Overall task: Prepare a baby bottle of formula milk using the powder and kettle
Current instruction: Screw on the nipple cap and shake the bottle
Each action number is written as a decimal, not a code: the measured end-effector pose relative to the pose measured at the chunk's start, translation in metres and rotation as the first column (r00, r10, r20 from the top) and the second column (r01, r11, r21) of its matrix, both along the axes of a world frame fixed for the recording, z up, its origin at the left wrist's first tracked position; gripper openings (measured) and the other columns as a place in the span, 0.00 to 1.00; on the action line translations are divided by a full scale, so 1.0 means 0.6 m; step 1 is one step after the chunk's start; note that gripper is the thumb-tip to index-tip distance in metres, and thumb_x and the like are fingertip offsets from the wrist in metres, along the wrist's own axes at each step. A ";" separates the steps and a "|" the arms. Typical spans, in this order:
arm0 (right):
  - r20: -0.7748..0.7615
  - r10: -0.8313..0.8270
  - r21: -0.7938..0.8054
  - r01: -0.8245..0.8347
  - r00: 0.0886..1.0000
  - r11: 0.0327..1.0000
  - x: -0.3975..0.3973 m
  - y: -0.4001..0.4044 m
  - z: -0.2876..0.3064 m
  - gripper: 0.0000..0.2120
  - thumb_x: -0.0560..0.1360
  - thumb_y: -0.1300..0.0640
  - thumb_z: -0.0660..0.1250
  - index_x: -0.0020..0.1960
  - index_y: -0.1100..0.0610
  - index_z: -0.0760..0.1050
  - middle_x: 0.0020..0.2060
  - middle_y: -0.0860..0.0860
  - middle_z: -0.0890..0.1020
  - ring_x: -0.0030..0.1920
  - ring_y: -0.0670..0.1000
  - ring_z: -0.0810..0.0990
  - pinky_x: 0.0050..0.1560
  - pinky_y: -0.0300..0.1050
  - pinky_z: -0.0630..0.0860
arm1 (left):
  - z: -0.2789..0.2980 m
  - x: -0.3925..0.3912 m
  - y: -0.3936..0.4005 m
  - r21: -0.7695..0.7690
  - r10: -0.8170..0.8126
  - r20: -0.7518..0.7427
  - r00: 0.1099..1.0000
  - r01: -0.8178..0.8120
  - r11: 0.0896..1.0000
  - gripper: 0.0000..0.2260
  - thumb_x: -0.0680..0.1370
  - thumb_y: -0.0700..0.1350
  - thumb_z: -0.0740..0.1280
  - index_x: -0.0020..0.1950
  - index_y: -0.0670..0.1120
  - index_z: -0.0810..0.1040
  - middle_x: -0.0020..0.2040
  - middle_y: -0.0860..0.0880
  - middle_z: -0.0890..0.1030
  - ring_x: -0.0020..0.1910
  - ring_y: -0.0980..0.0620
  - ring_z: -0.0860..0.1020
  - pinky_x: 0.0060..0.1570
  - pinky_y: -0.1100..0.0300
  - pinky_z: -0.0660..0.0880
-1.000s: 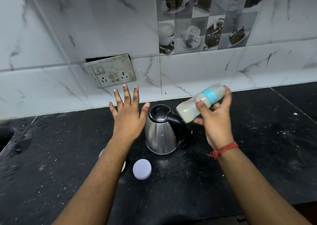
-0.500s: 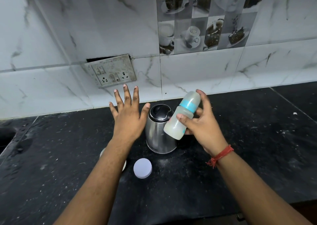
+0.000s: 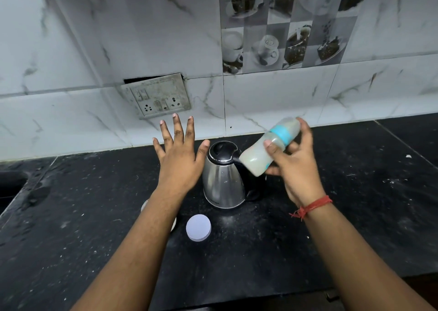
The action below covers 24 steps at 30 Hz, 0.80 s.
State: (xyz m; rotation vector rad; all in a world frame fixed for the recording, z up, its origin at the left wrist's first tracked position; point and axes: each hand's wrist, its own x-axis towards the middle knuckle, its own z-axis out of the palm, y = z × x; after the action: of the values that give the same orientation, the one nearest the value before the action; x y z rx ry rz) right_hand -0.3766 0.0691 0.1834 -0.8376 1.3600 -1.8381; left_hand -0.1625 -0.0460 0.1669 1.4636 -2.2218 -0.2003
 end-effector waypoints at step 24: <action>-0.045 0.105 0.044 -0.103 0.993 0.994 0.012 0.028 -0.004 0.41 0.75 0.63 0.74 0.78 0.41 0.56 0.59 0.54 0.81 0.56 0.55 0.85 0.39 0.52 0.84 | 0.008 0.000 0.031 -0.003 0.010 0.017 1.000 -0.010 1.000 0.38 0.78 0.70 0.39 0.85 0.55 0.43 0.84 0.48 0.35 0.82 0.41 0.31 0.79 0.33 0.38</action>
State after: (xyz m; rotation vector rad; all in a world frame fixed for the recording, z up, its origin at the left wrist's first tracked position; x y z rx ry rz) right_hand -0.3693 0.0859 0.1808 -0.9181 1.3524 -1.7147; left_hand -0.1623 -0.0274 0.1716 1.4798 -2.2270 -0.1822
